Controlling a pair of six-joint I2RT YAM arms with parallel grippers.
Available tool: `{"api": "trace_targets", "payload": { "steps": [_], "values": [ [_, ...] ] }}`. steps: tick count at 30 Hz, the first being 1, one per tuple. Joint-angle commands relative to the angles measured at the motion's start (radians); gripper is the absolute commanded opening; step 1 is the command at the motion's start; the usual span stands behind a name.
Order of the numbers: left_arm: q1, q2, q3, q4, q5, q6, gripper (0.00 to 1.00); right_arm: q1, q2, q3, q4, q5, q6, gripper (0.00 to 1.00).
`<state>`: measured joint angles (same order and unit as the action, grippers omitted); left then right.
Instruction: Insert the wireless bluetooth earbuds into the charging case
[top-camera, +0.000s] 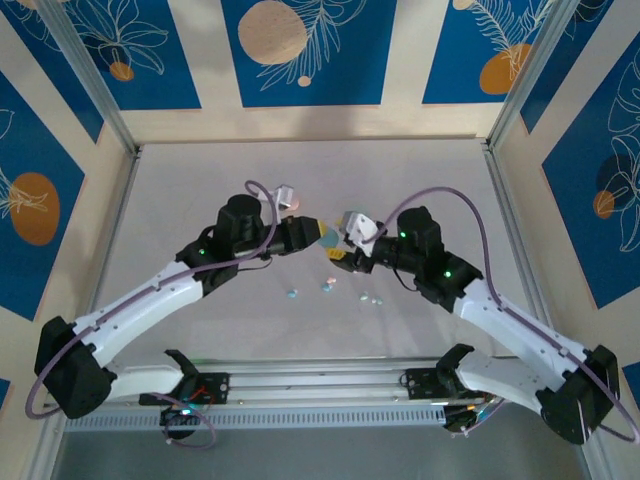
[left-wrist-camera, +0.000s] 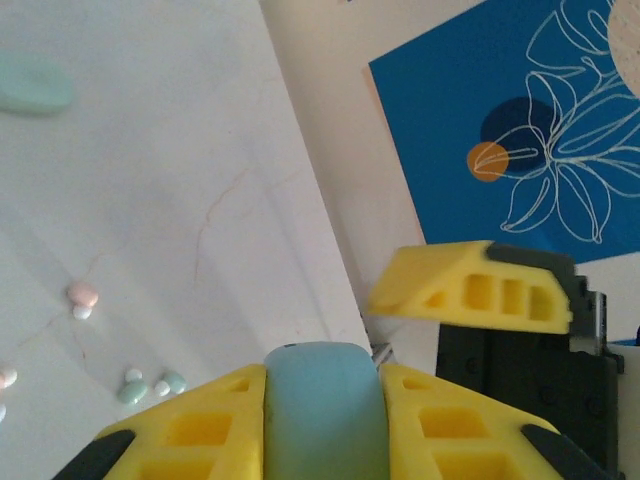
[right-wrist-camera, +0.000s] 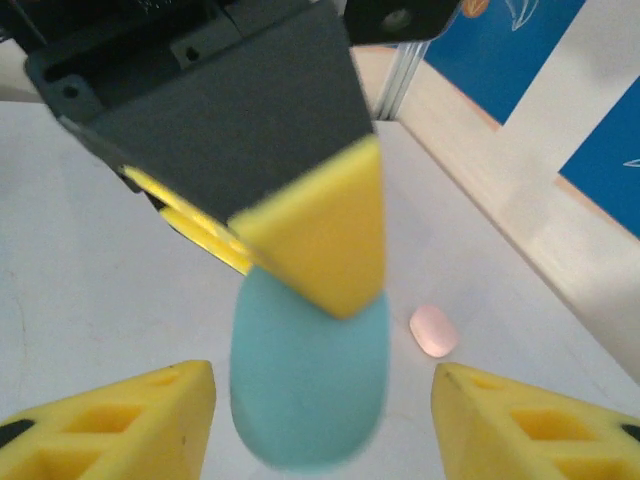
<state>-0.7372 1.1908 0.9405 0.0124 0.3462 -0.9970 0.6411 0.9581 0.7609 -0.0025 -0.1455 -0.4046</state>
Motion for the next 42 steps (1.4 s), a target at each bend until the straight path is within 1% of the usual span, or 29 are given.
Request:
{"api": "trace_targets", "payload": {
  "steps": [1,3,4,9,12,15,21,25,27,29,33,34,37,39,40,42],
  "values": [
    [-0.002,-0.049,-0.056,0.116,-0.023,-0.175,0.14,-0.08,-0.058,-0.08,0.127,-0.152,-0.025,0.63],
    [-0.001,-0.061,-0.068,0.136,-0.021,-0.211,0.14,-0.139,-0.068,-0.09,0.148,-0.243,0.016,0.63],
    [-0.002,-0.064,-0.071,0.146,-0.019,-0.221,0.15,-0.153,-0.067,-0.088,0.147,-0.281,0.022,0.63],
    [-0.002,-0.051,-0.073,0.181,0.0,-0.261,0.15,-0.151,-0.016,-0.052,0.191,-0.387,0.055,0.66],
    [-0.002,-0.036,-0.078,0.226,0.019,-0.289,0.15,-0.133,0.034,-0.027,0.21,-0.375,0.062,0.66],
    [-0.002,-0.029,-0.076,0.251,0.032,-0.302,0.15,-0.129,0.069,-0.031,0.279,-0.344,0.094,0.63],
    [-0.002,-0.031,-0.074,0.251,0.036,-0.302,0.15,-0.134,0.099,-0.034,0.342,-0.36,0.136,0.52],
    [-0.002,-0.027,-0.074,0.251,0.034,-0.302,0.15,-0.135,0.102,-0.037,0.368,-0.372,0.161,0.51],
    [-0.001,-0.024,-0.074,0.256,0.036,-0.303,0.15,-0.137,0.106,-0.038,0.369,-0.372,0.168,0.48],
    [-0.001,-0.024,-0.075,0.256,0.036,-0.303,0.15,-0.14,0.108,-0.041,0.375,-0.378,0.178,0.48],
    [0.0,-0.026,-0.077,0.26,0.035,-0.302,0.15,-0.15,0.109,-0.034,0.352,-0.387,0.183,0.41],
    [-0.001,-0.027,-0.077,0.261,0.035,-0.301,0.15,-0.152,0.11,-0.03,0.34,-0.387,0.178,0.38],
    [0.003,-0.032,-0.078,0.272,0.034,-0.283,0.23,-0.164,0.105,-0.01,0.301,-0.412,0.186,0.35],
    [0.005,-0.042,-0.079,0.288,0.031,-0.218,0.4,-0.175,0.106,0.016,0.261,-0.461,0.206,0.32],
    [0.007,-0.051,-0.076,0.282,0.026,-0.172,0.47,-0.18,0.109,0.033,0.231,-0.488,0.212,0.32],
    [0.009,-0.076,-0.065,0.268,0.027,-0.008,0.61,-0.191,0.125,0.091,0.138,-0.554,0.225,0.32]
  ]
}}
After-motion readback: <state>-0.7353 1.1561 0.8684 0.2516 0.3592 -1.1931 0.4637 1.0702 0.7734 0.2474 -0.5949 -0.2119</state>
